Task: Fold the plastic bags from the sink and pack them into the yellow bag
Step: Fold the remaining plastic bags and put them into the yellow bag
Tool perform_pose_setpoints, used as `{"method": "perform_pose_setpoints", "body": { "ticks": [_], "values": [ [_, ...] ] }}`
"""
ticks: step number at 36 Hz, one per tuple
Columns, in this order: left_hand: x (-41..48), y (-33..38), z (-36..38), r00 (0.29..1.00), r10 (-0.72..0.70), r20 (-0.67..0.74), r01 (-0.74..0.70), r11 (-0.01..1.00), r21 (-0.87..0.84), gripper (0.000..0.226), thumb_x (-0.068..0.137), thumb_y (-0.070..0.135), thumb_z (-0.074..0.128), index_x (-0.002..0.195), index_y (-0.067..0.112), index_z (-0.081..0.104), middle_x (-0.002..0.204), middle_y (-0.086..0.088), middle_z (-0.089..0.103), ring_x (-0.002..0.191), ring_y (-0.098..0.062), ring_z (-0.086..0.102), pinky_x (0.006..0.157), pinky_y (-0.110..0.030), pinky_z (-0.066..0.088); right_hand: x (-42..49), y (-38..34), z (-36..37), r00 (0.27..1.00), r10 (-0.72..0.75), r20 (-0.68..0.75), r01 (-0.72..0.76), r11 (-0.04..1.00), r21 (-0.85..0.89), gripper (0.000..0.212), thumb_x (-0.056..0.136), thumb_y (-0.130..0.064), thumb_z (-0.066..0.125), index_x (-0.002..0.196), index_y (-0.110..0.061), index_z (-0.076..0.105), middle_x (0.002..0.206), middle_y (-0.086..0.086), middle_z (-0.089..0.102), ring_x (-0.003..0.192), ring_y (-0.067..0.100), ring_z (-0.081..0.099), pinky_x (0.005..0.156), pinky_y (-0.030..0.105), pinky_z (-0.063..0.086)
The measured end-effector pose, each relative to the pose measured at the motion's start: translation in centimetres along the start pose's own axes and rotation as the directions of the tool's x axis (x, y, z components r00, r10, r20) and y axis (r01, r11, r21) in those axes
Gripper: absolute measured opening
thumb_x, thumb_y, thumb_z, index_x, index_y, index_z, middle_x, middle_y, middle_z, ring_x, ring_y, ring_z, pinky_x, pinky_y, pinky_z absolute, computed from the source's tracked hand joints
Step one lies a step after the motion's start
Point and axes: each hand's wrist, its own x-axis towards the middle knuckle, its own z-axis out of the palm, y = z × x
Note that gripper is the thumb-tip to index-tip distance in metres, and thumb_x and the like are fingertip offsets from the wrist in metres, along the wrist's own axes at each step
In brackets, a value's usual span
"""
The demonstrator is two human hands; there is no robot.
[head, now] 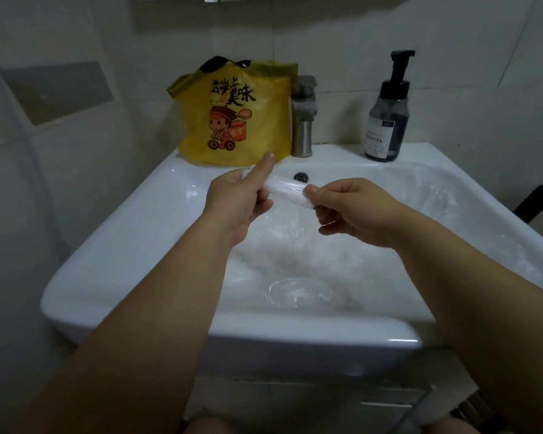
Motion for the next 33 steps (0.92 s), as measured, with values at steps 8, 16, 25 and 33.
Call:
{"method": "perform_pose_setpoints", "body": {
  "ticks": [8,16,25,33],
  "values": [
    [1.4,3.7,-3.7,0.972,0.002,0.234,-0.021,0.996,0.081,0.017,0.095,0.02,0.056,0.086,0.007,0.065,0.059,0.002,0.062,0.054,-0.002,0.06,0.056,-0.012,0.052,2.1,-3.9,-0.1,0.999,-0.03,0.022,0.031,0.999,-0.019,0.027,0.092,-0.025,0.061,0.071,-0.008,0.06,0.066,0.005,0.049,0.068,0.019,0.051,0.061,0.024,0.056],
    [4.2,8.2,-4.3,0.971,0.221,0.086,-0.237,0.929,0.283,0.013,0.098,0.019,0.055,0.088,0.016,0.064,0.054,0.008,0.058,0.045,0.002,0.052,0.048,-0.01,0.041,6.5,-8.6,1.4,0.982,-0.185,-0.048,0.174,0.969,-0.174,0.028,0.092,-0.03,0.061,0.077,-0.005,0.06,0.068,0.006,0.052,0.063,0.018,0.053,0.068,0.032,0.055],
    [9.5,14.3,-3.7,0.951,0.294,0.098,-0.307,0.85,0.428,0.015,0.1,0.02,0.051,0.101,0.01,0.062,0.07,0.001,0.05,0.051,-0.002,0.048,0.038,-0.006,0.034,12.4,-14.4,0.7,0.882,-0.352,-0.313,0.288,0.929,-0.234,0.031,0.095,-0.043,0.052,0.088,-0.015,0.06,0.074,0.004,0.056,0.067,0.018,0.055,0.065,0.034,0.055],
    [17.1,16.8,-5.0,0.858,0.51,-0.063,-0.391,0.728,0.563,0.021,0.098,0.019,0.055,0.118,0.014,0.06,0.09,0.007,0.057,0.091,-0.016,0.061,0.093,-0.039,0.053,18.4,-16.2,0.8,0.818,-0.464,-0.34,0.273,0.833,-0.48,0.03,0.096,-0.034,0.053,0.115,-0.014,0.061,0.098,0.003,0.061,0.086,0.019,0.058,0.075,0.037,0.052]
  ]
}}
